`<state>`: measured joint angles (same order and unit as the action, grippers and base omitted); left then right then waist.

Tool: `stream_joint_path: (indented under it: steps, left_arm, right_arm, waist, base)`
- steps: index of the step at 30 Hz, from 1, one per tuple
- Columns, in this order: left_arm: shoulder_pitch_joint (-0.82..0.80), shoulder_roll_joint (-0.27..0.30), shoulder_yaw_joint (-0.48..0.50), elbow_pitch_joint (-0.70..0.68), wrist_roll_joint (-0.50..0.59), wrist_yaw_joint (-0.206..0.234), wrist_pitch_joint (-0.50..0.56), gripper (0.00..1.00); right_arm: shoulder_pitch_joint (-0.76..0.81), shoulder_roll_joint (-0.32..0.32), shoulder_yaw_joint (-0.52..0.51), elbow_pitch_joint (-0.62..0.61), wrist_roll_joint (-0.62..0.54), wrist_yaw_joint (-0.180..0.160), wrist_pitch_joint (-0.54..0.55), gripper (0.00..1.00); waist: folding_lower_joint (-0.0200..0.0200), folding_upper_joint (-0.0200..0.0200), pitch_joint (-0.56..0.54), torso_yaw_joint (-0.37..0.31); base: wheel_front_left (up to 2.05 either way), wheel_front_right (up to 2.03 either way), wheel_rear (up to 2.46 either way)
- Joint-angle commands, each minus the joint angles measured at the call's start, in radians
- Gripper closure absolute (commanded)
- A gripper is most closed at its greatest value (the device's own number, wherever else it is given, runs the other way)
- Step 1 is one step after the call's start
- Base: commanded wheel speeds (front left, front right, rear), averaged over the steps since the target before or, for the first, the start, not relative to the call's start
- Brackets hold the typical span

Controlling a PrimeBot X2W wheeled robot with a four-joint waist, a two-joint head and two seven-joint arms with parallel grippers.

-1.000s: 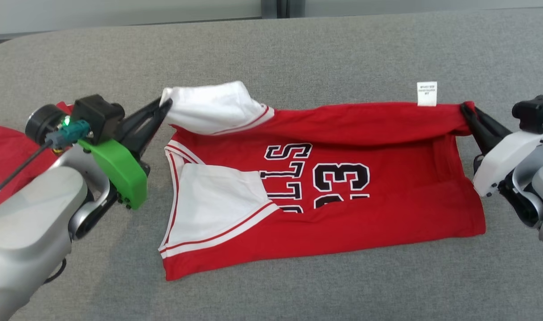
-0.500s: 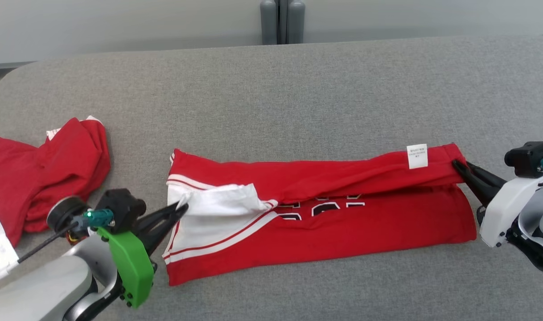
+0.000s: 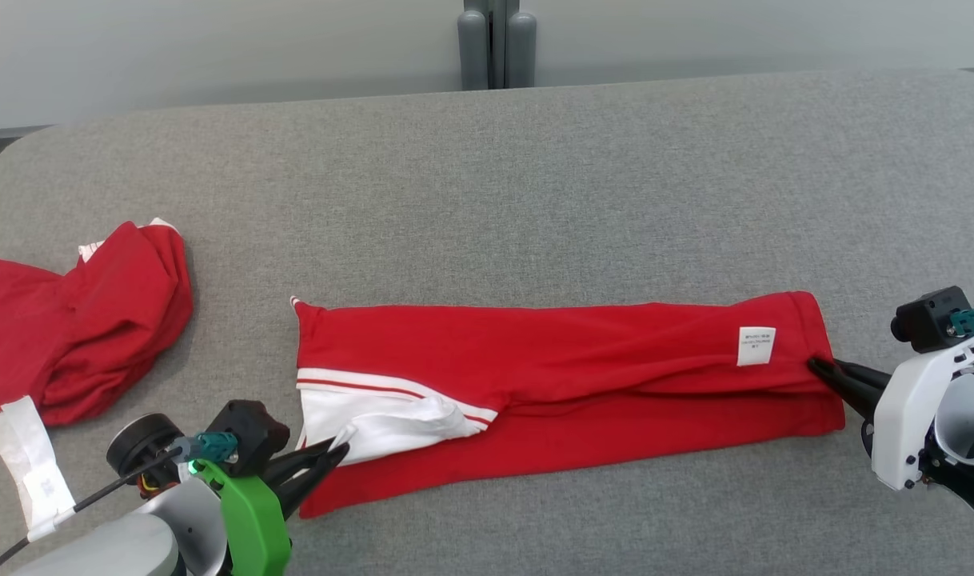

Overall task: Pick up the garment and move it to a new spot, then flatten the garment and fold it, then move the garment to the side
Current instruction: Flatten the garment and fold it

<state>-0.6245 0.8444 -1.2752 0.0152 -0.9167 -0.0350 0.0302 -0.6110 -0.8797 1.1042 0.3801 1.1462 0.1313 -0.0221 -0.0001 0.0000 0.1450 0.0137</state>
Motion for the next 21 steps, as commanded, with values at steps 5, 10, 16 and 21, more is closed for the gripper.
stream_joint_path:
  steps: [5, 10, 16, 21]
  left_arm:
    - [0.029, -0.011, -0.001, 0.036, 0.014, 0.006, 0.020, 1.00]
    - [0.055, -0.018, -0.002, 0.051, -0.019, -0.015, 0.064, 0.00]
    - [0.066, -0.024, 0.000, 0.055, -0.034, 0.008, 0.071, 0.00]
    - [0.062, -0.013, 0.015, 0.062, -0.033, 0.033, 0.053, 0.00]
  right_arm:
    - [0.001, -0.015, 0.020, -0.004, 0.023, -0.001, 0.030, 0.66]
    - [0.006, -0.025, 0.035, 0.000, 0.028, -0.001, 0.039, 0.00]
    - [0.027, -0.054, 0.048, 0.012, 0.075, -0.001, 0.098, 0.00]
    - [0.012, -0.070, 0.013, 0.036, 0.115, -0.001, 0.097, 0.00]
  waist:
    - [0.0001, 0.0000, -0.008, -0.008]
    - [0.0001, 0.0000, -0.017, -0.013]
    - [0.0001, 0.0000, -0.036, -0.017]
    - [0.0001, 0.0000, -0.054, -0.019]
  base:
    - [0.00, 0.00, 0.00]
    - [0.00, 0.00, 0.00]
    - [0.00, 0.00, 0.00]
    - [0.00, 0.00, 0.00]
